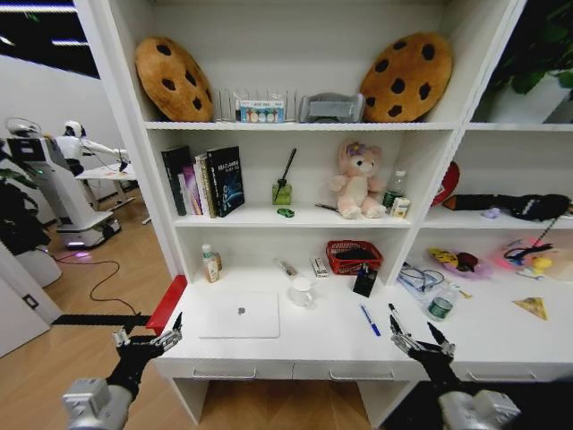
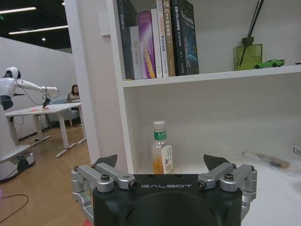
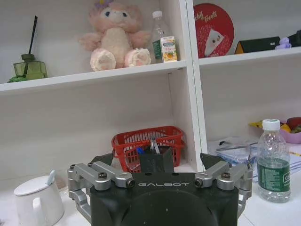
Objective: Organize the objects on the table.
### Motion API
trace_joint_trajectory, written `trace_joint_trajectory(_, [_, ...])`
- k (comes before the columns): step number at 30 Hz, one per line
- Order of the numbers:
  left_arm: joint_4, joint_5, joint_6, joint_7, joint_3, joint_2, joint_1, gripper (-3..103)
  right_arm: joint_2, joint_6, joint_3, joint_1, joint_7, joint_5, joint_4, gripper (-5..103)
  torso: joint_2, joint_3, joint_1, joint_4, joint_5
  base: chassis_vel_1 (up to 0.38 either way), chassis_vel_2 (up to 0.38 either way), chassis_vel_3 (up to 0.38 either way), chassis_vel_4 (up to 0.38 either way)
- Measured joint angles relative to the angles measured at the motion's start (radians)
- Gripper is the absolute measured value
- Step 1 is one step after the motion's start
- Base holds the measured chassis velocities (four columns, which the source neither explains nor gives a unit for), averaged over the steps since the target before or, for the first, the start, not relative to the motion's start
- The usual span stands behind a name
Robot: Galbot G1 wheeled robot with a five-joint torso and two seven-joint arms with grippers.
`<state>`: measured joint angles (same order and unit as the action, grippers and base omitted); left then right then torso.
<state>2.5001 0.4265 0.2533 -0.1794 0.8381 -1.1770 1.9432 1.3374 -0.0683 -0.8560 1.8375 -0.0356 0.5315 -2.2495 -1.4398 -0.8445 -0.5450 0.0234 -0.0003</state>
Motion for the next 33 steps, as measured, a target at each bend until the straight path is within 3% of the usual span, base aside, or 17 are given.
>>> trace_joint_trajectory(11, [0.0,0.0,0.0,0.0,0.0,0.0,0.0,100,-0.081,-0.095,0.116,-0.122,-0.073,0.105,0.112,100,0.0,0.0,0.0,0.0005,0.0011,-0.139,-0.145,0.132,0.115])
trace_joint_trajectory(13, [0.0,0.0,0.0,0.0,0.0,0.0,0.0,100,-0.143,-0.188,0.19,-0.249,-0.126,0.188,0.189,100,0.0,0.0,0.0,0.0002,0.0004,0.036,0.015,0.002,-0.007])
trace_joint_trajectory(16, [0.0,0.0,0.0,0.0,0.0,0.0,0.0,100,-0.18,-0.24,0.236,-0.329,-0.162,0.233,0.237,100,0.0,0.0,0.0,-0.0002,-0.0002,0.058,0.046,-0.038,-0.026])
trace_joint_trajectory(23, [0.0,0.0,0.0,0.0,0.0,0.0,0.0,100,-0.25,-0.301,0.356,-0.498,-0.224,0.245,0.383,100,0.0,0.0,0.0,0.0001,0.0005,0.016,0.021,-0.016,-0.02])
trace_joint_trajectory(33, [0.0,0.0,0.0,0.0,0.0,0.0,0.0,100,-0.305,-0.32,0.466,-0.678,-0.199,0.223,0.546,100,0.0,0.0,0.0,0.0001,0.0003,0.0,0.0,0.0,0.0])
